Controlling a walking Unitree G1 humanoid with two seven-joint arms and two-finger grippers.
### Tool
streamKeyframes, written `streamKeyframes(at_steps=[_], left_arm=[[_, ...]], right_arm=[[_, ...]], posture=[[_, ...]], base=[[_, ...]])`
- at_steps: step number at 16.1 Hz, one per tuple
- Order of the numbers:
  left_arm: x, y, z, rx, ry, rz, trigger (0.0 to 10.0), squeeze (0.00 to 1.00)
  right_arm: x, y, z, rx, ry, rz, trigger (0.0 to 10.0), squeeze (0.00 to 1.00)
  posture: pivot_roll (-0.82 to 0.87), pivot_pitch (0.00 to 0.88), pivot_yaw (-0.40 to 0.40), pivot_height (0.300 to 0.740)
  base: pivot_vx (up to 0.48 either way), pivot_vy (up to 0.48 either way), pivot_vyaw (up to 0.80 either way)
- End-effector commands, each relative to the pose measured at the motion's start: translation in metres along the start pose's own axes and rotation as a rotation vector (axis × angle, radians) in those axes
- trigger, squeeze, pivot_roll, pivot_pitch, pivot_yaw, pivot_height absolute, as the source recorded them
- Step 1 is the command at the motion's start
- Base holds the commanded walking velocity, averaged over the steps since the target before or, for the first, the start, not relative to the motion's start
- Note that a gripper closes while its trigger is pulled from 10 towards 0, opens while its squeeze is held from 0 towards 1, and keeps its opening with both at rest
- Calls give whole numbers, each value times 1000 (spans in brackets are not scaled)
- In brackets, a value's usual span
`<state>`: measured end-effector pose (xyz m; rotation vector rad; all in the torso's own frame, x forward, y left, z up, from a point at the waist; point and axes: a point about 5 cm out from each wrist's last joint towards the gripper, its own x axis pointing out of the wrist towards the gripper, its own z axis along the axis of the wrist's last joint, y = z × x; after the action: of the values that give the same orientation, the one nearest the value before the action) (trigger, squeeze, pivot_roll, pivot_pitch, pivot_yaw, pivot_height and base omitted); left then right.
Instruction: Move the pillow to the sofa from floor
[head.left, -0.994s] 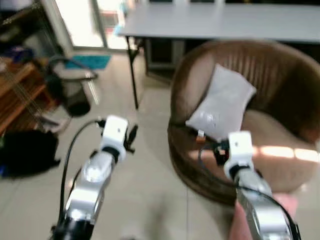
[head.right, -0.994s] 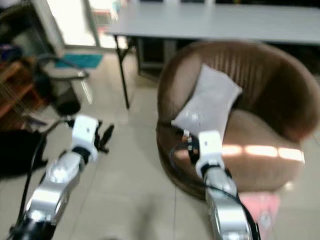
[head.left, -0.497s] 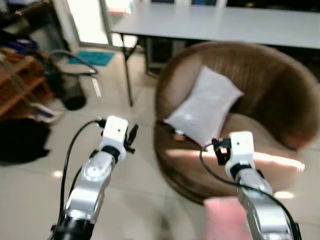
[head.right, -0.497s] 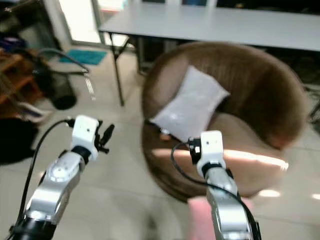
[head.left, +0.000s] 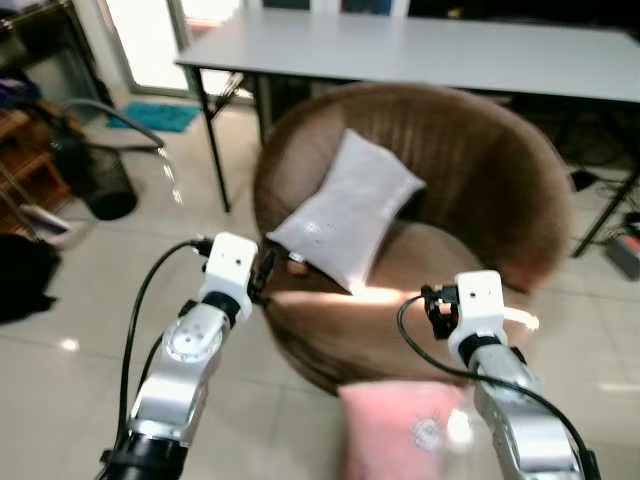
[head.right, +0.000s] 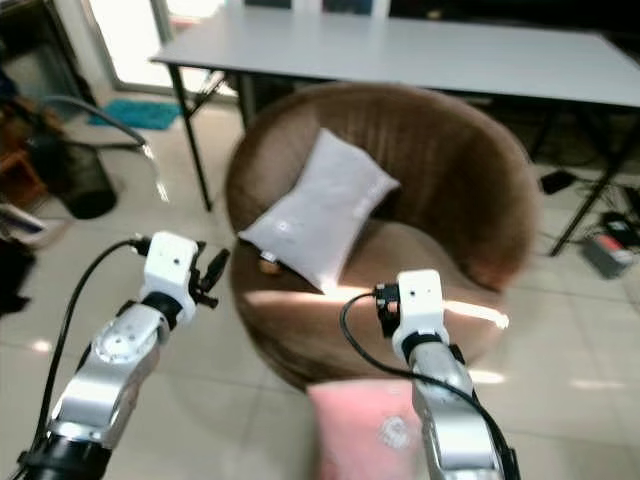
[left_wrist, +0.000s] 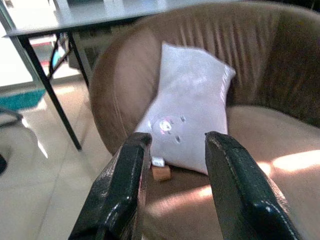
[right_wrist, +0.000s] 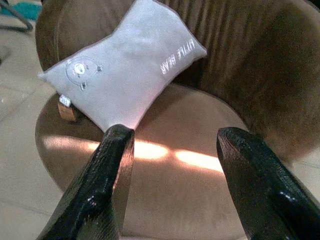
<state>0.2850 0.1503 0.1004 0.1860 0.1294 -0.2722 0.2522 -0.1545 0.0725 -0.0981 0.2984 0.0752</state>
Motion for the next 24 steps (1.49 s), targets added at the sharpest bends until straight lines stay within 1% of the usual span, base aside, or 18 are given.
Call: streamKeyframes(at_steps=[1, 5, 7, 8, 10, 13, 14, 16, 17, 24], left_arm=[[0, 3, 3, 13, -8, 9, 10000, 0], [0, 4, 3, 13, -6, 13, 10000, 0], [0, 6, 2, -12, -7, 33, 10000, 0], [-1, 7, 1, 29, -12, 27, 10000, 0], [-2, 7, -3, 52, -10, 18, 10000, 0], [-9, 10, -8, -17, -64, 34, 10000, 0], [-12, 13, -10, -22, -76, 47, 10000, 0], [-17, 18, -13, -24, -77, 68, 10000, 0], [-18, 17, -14, -27, -82, 68, 10000, 0], [-17, 15, -12, -29, -101, 60, 10000, 0]], right_arm=[[0, 4, 3, -2, -8, 17, 10000, 0], [0, 4, 3, -2, -3, 18, 10000, 0], [0, 4, 3, -2, -6, 21, 10000, 0], [0, 4, 4, 2, -12, 23, 10000, 0], [1, 5, 4, 6, -20, 22, 10000, 0], [-1, 4, 3, 16, -47, 33, 10000, 0], [-1, 3, 1, 25, -51, 34, 10000, 0], [-2, 1, -5, 30, -45, 35, 10000, 0], [-1, 1, -6, 30, -46, 39, 10000, 0], [-1, 3, -7, 26, -57, 52, 10000, 0]], posture=[[-64, 15, 41, 740], [-63, 24, 40, 740], [-62, 25, 40, 740], [-62, 25, 40, 740], [-62, 26, 41, 740], [-63, 26, 43, 740], [-60, 27, 41, 740], [-56, 27, 39, 726], [-57, 26, 40, 716], [-59, 28, 41, 671]], base=[[0, -480, 0], [0, -480, 0], [0, 0, 0], [0, 0, 0], [0, 0, 0], [0, 0, 0], [0, 0, 0], [0, 0, 0], [0, 0, 0], [0, 0, 0]])
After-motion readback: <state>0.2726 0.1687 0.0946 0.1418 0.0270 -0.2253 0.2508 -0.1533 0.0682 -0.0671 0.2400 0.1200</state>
